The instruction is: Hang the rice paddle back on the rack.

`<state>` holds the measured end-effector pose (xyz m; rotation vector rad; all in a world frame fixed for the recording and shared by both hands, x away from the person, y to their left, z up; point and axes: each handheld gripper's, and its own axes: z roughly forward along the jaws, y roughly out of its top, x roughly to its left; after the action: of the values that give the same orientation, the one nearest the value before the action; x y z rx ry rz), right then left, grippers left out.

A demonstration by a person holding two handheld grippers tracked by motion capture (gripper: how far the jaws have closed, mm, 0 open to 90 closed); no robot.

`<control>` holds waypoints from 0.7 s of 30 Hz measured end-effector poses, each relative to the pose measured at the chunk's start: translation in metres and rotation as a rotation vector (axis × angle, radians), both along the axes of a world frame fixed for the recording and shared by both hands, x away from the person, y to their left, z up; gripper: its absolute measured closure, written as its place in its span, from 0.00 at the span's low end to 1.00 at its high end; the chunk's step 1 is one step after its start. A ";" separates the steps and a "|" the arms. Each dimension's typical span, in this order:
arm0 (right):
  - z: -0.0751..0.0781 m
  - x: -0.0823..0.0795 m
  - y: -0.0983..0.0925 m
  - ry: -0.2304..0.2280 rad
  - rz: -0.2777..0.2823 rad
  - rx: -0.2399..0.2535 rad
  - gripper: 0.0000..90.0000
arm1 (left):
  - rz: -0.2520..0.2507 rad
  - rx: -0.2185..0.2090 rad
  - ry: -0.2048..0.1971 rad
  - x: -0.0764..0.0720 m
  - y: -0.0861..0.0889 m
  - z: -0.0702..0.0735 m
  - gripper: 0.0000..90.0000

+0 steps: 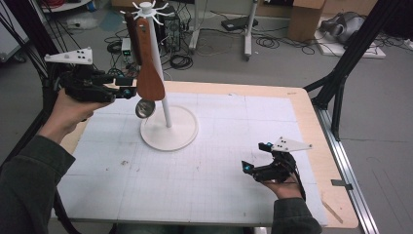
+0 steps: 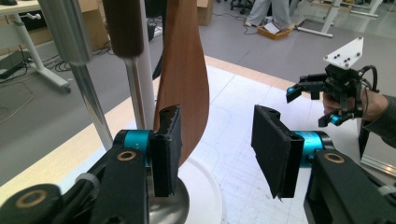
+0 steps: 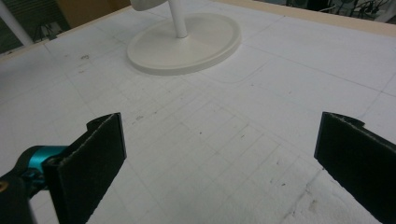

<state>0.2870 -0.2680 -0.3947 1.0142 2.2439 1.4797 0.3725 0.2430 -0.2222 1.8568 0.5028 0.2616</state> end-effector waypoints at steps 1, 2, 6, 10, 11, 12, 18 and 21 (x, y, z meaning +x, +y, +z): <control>0.000 0.000 0.000 -0.002 0.000 0.000 0.01 | 0.000 0.005 -0.001 -0.001 0.000 -0.002 0.57; 0.000 0.000 0.000 -0.003 0.000 0.000 0.01 | 0.001 0.006 -0.001 -0.002 -0.001 -0.003 0.56; 0.000 0.000 0.000 0.001 0.000 -0.003 0.01 | -0.001 0.018 0.000 -0.007 -0.002 -0.010 0.54; 0.000 0.000 0.000 -0.001 0.001 -0.006 0.01 | 0.002 0.023 0.002 -0.011 -0.002 -0.018 0.50; -0.001 0.001 0.000 -0.003 0.001 -0.007 0.01 | 0.002 0.021 0.002 -0.013 -0.001 -0.020 0.49; -0.001 0.001 0.000 -0.003 0.000 -0.007 0.01 | 0.004 0.021 0.002 -0.014 -0.001 -0.023 0.48; -0.001 0.001 0.001 0.000 0.001 -0.010 0.01 | 0.009 0.015 0.018 -0.021 0.003 -0.039 0.43; -0.001 0.002 0.001 0.000 0.002 -0.011 0.01 | 0.015 0.011 0.026 -0.024 0.005 -0.047 0.42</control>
<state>0.2886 -0.2666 -0.3959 1.0081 2.2514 1.4662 0.3484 0.2477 -0.2696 1.8695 0.5346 0.2506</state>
